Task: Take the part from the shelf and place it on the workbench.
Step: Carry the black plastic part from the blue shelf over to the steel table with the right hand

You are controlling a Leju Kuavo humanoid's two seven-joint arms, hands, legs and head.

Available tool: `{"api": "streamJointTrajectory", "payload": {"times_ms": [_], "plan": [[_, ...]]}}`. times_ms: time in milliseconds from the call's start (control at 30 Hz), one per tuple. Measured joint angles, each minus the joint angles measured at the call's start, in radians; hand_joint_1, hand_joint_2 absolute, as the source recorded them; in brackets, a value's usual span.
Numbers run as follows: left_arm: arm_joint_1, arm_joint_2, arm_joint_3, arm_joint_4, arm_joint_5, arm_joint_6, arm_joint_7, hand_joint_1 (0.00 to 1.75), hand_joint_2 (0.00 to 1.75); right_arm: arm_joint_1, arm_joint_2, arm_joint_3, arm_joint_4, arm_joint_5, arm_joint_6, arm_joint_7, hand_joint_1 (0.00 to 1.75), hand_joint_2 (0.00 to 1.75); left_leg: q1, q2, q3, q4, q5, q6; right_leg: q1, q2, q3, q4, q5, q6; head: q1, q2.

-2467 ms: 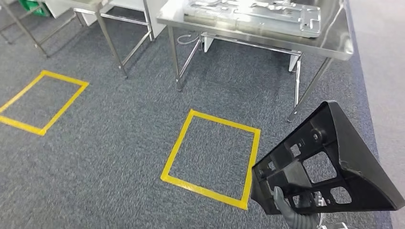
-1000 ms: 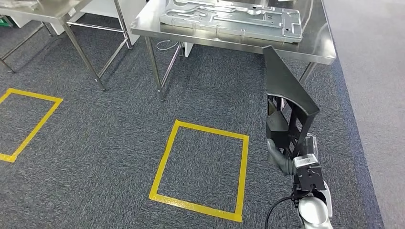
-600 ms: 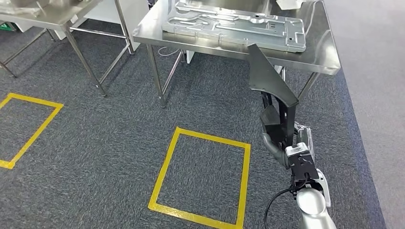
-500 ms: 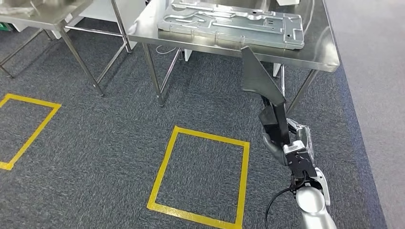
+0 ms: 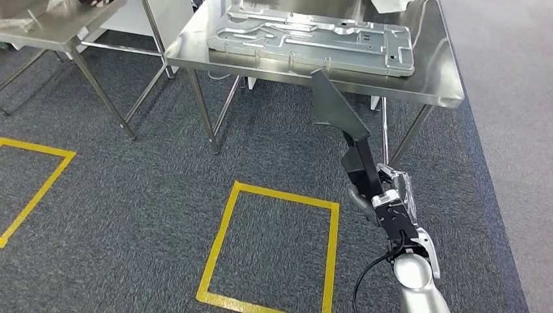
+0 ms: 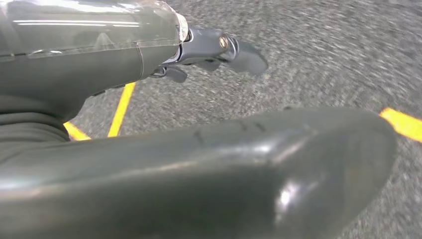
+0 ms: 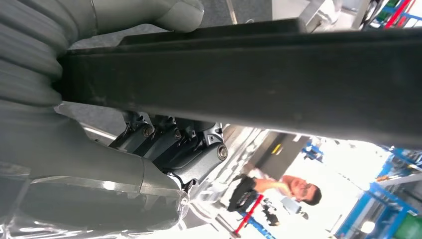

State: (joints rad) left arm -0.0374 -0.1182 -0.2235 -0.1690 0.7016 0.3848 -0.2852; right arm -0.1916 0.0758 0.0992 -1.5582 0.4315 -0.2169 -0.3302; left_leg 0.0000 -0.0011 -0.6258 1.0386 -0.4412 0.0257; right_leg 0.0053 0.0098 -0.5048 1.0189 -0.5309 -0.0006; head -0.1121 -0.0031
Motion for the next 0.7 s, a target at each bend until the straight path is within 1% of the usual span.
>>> {"api": "streamJointTrajectory", "payload": {"times_ms": [33,67,100,133,167,200,233,267,300,333,367,400,433,467,533,567,600,633,700], "plan": [[0.000,-0.001,0.001,0.000,0.001,0.003,0.001,0.00,0.00,-0.004,0.002,0.000,-0.001,0.002,0.002,0.001,1.75,1.75,0.002,-0.001,0.009,-0.007,0.000,0.005,-0.001,-0.001,0.001,0.009,-0.002,0.005,0.000,0.000],[0.000,-0.002,0.002,0.000,0.002,0.005,0.001,0.00,0.00,-0.009,0.004,0.001,-0.005,0.004,0.003,0.002,1.75,1.75,0.004,-0.001,0.019,-0.014,-0.002,0.009,-0.002,-0.002,-0.008,0.030,-0.009,0.010,0.000,0.000],[0.000,-0.003,0.003,0.000,0.003,0.008,0.002,0.00,0.00,-0.014,0.005,0.001,-0.009,0.005,0.006,0.002,1.75,1.75,0.007,-0.001,0.028,-0.019,-0.004,0.012,-0.004,-0.003,-0.031,0.071,-0.023,0.016,0.000,0.000],[0.000,-0.004,0.004,0.000,0.005,0.009,0.003,0.00,0.00,-0.017,0.006,0.001,-0.014,0.009,0.008,0.002,1.75,1.75,0.007,-0.001,0.034,-0.022,-0.007,0.015,-0.008,-0.004,-0.066,0.128,-0.043,0.022,0.000,0.000],[0.000,-0.005,0.005,0.000,0.007,0.010,0.003,0.00,0.00,-0.020,0.007,0.001,-0.019,0.015,0.011,0.003,1.75,1.75,0.008,-0.002,0.038,-0.023,-0.013,0.017,-0.011,-0.004,-0.109,0.191,-0.066,0.028,0.000,0.000],[0.000,-0.006,0.006,0.000,0.008,0.010,0.004,0.00,0.00,-0.020,0.007,0.001,-0.023,0.022,0.013,0.003,1.75,1.75,0.008,-0.003,0.044,-0.023,-0.019,0.018,-0.015,-0.004,-0.150,0.242,-0.082,0.033,0.000,0.000],[0.000,-0.008,0.008,0.000,0.009,0.010,0.004,0.00,0.00,-0.019,0.007,0.001,-0.028,0.028,0.014,0.004,1.75,1.75,0.008,-0.005,0.052,-0.023,-0.026,0.017,-0.019,-0.005,-0.178,0.265,-0.080,0.037,0.000,0.000],[0.001,-0.009,0.009,0.000,0.010,0.011,0.005,0.00,0.00,-0.018,0.007,0.001,-0.034,0.032,0.015,0.005,1.75,1.75,0.009,-0.006,0.063,-0.023,-0.035,0.015,-0.022,-0.005,-0.188,0.252,-0.057,0.039,0.000,0.000],[0.002,-0.010,0.010,0.000,0.010,0.011,0.006,0.00,0.00,-0.018,0.007,0.002,-0.042,0.036,0.016,0.006,1.75,1.75,0.010,-0.007,0.076,-0.023,-0.044,0.012,-0.024,-0.006,-0.182,0.206,-0.015,0.039,0.000,0.000],[0.003,-0.011,0.011,0.000,0.010,0.011,0.007,0.00,0.00,-0.017,0.007,0.002,-0.053,0.038,0.016,0.007,1.75,1.75,0.010,-0.007,0.088,-0.024,-0.054,0.009,-0.025,-0.008,-0.166,0.139,0.039,0.037,0.000,0.000],[0.004,-0.011,0.011,0.000,0.009,0.011,0.008,0.00,0.00,-0.018,0.007,0.002,-0.063,0.039,0.017,0.009,1.75,1.75,0.010,-0.007,0.098,-0.024,-0.062,0.004,-0.024,-0.010,-0.152,0.082,0.074,0.035,0.000,0.000],[0.003,-0.012,0.011,0.000,0.009,0.010,0.009,0.00,0.00,-0.018,0.008,0.002,-0.074,0.040,0.017,0.011,1.75,1.75,0.010,-0.007,0.104,-0.026,-0.069,-0.002,-0.020,-0.012,-0.141,0.038,0.096,0.029,0.001,0.000],[0.002,-0.012,0.011,0.000,0.008,0.010,0.010,0.00,0.00,-0.017,0.008,0.002,-0.085,0.042,0.018,0.014,1.75,1.75,0.010,-0.006,0.109,-0.028,-0.073,-0.008,-0.016,-0.014,-0.137,0.015,0.105,0.023,0.001,0.000],[0.001,-0.013,0.011,0.000,0.007,0.008,0.011,0.00,0.00,-0.017,0.008,0.002,-0.096,0.043,0.018,0.017,1.75,1.75,0.009,-0.006,0.114,-0.029,-0.075,-0.015,-0.011,-0.014,-0.136,0.009,0.099,0.015,0.002,0.000],[0.000,-0.013,0.011,0.000,0.007,0.005,0.012,0.00,0.00,-0.014,0.009,0.002,-0.123,0.047,0.019,0.022,1.75,1.75,0.010,-0.004,0.123,-0.024,-0.079,-0.028,-0.012,-0.011,-0.119,-0.003,0.101,-0.002,0.002,0.000],[0.000,-0.013,0.011,0.000,0.006,0.004,0.013,0.00,0.00,-0.015,0.009,0.001,-0.136,0.048,0.019,0.023,1.75,1.75,0.010,-0.004,0.119,-0.003,-0.082,-0.033,-0.014,-0.010,-0.107,-0.008,0.096,-0.010,0.002,0.000],[0.000,-0.013,0.011,0.000,0.006,0.003,0.013,0.00,0.00,-0.015,0.010,0.001,-0.148,0.049,0.020,0.023,1.75,1.75,0.011,-0.003,0.100,0.036,-0.092,-0.036,-0.016,-0.009,-0.095,-0.012,0.092,-0.016,0.002,0.000],[-0.001,-0.013,0.011,0.000,0.007,0.002,0.013,0.00,0.00,-0.016,0.012,0.001,-0.157,0.050,0.020,0.023,1.75,1.75,0.013,-0.003,0.068,0.093,-0.109,-0.038,-0.015,-0.009,-0.085,-0.015,0.086,-0.021,0.002,0.000],[-0.002,-0.013,0.012,0.000,0.007,0.002,0.013,0.00,0.00,-0.015,0.014,0.001,-0.169,0.052,0.022,0.024,1.75,1.75,0.013,-0.003,-0.016,0.217,-0.157,-0.040,-0.013,-0.009,-0.070,-0.015,0.072,-0.027,0.002,0.000]]}}
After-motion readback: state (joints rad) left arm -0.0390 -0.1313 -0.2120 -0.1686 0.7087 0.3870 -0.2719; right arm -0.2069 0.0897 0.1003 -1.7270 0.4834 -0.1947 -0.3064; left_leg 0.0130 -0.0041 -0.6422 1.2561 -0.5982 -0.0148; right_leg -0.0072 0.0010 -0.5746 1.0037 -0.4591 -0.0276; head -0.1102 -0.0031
